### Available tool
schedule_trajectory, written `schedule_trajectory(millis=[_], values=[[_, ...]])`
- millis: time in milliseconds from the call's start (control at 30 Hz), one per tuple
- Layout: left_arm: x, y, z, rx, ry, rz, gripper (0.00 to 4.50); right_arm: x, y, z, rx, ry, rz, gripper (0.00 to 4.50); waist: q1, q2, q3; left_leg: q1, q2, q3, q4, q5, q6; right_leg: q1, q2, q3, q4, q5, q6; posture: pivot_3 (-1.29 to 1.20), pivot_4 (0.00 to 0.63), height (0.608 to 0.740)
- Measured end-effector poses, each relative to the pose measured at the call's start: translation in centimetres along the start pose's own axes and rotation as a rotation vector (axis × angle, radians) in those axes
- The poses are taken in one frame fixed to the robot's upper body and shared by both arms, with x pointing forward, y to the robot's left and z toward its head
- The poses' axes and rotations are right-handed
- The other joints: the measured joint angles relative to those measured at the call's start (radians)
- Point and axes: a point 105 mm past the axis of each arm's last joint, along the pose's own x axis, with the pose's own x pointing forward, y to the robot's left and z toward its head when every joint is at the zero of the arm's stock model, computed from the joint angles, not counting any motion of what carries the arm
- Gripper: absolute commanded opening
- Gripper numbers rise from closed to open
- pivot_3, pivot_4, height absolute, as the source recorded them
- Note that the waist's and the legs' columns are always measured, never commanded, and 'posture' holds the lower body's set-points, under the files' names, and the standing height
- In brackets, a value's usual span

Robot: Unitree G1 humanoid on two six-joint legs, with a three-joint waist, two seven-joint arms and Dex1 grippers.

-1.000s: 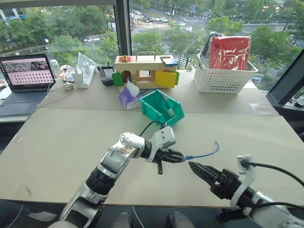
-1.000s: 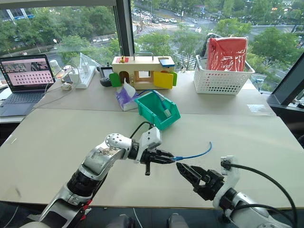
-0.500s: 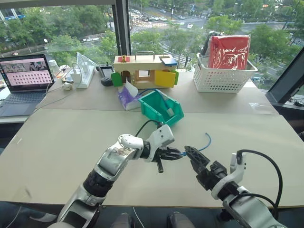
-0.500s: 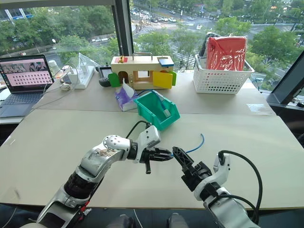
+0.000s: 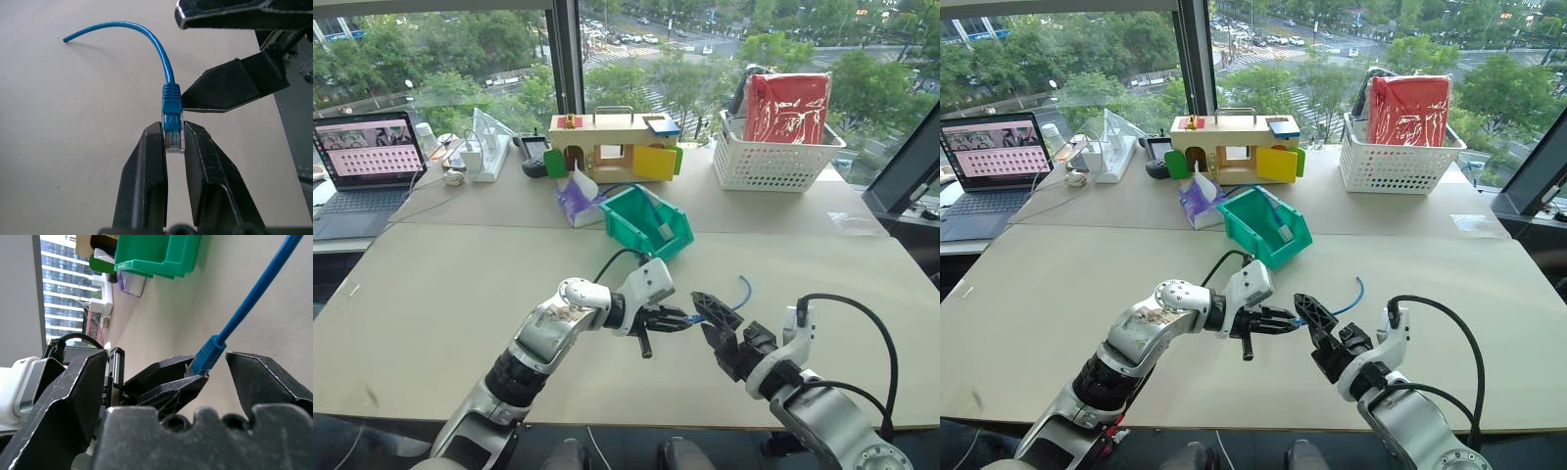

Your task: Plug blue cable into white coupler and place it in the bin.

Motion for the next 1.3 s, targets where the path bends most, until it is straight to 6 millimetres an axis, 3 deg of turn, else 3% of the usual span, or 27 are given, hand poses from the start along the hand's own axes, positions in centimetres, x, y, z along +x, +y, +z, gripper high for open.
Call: schedule_trajectory(millis=[100,133,200,533,767,833,1000,1100,1133,1233,1300], values=[[0.1,-0.1,0.1,0.004,0.001,-0.006,0.1,0.2,0.0,-0.2,0.005,0.009,0.007,4.5,0.001,0.0,0.0,0.0,0.0,0.0,0.0,0.0,0.0,0.0,0.0,0.0,0.0,0.0,0.0,0.0,0.15,0.73],[0.1,-0.1,0.1,0.006,0.001,-0.007,0.1,0.3,0.0,-0.2,0.012,0.008,0.01,3.98,0.001,0.0,0.0,0.0,0.0,0.0,0.0,0.0,0.0,0.0,0.0,0.0,0.0,0.0,0.0,0.0,0.15,0.73],[0.1,-0.1,0.3,0.012,0.001,-0.007,0.1,0.5,-0.1,-0.4,0.011,0.018,0.012,3.49,0.002,0.0,0.0,0.0,0.0,0.0,0.0,0.0,0.0,0.0,0.0,0.001,0.0,0.0,0.0,0.0,0.15,0.73],[-0.2,0.3,0.8,0.017,-0.018,0.013,0.1,0.6,-1.0,0.1,0.024,0.0,-0.028,0.02,0.002,0.0,0.0,0.0,0.0,0.0,0.0,0.0,0.0,0.0,0.0,0.001,0.0,0.0,0.0,0.0,0.15,0.73],[-0.2,0.5,1.1,0.01,-0.034,0.029,0.1,0.6,-0.9,0.4,0.016,-0.022,-0.011,0.02,0.003,0.0,0.0,0.0,0.0,0.0,0.0,0.0,0.0,0.0,0.0,0.001,0.0,0.0,0.0,0.0,0.15,0.73],[-0.3,0.6,1.3,0.01,-0.048,0.037,1.13,0.7,-0.7,0.6,0.004,-0.034,0.002,0.0,0.003,0.0,0.0,0.0,0.0,0.0,0.0,0.0,0.0,0.0,0.0,0.001,0.0,0.0,0.0,0.0,0.15,0.73],[-2.5,2.9,1.6,0.008,-0.079,0.125,2.98,0.5,0.5,3.3,-0.047,-0.152,0.062,0.0,0.002,0.0,0.0,0.0,0.0,0.0,0.0,0.0,0.0,0.0,0.003,0.002,0.0,0.0,0.001,0.0,0.15,0.73],[-4.9,5.2,3.6,0.046,-0.151,0.223,4.06,0.8,0.7,3.3,-0.056,-0.147,0.08,0.0,0.003,0.0,0.0,0.0,0.001,0.0,0.0,0.0,0.0,0.0,0.004,0.003,0.0,0.002,0.001,0.0,0.15,0.73],[-6.9,6.3,4.4,0.065,-0.194,0.275,4.44,1.0,1.0,3.1,-0.06,-0.137,0.091,0.0,0.0,0.0,0.0,0.0,0.001,0.0,0.0,0.0,0.0,0.0,0.004,0.003,0.0,0.002,0.0,0.0,0.15,0.73],[-11.9,8.3,5.5,0.096,-0.256,0.412,4.44,1.3,0.8,2.8,-0.063,-0.113,0.087,0.0,-0.007,0.0,0.0,0.0,0.003,0.0,-0.001,0.0,0.0,0.0,0.006,0.004,0.0,0.003,-0.001,0.0,0.15,0.73],[-14.8,8.3,5.0,0.083,-0.28,0.44,4.44,1.8,1.1,2.5,-0.076,-0.081,0.104,0.0,-0.014,0.0,0.0,0.0,0.004,0.001,-0.001,0.0,0.0,-0.001,0.006,0.005,0.0,0.003,-0.002,0.0,0.15,0.73]])
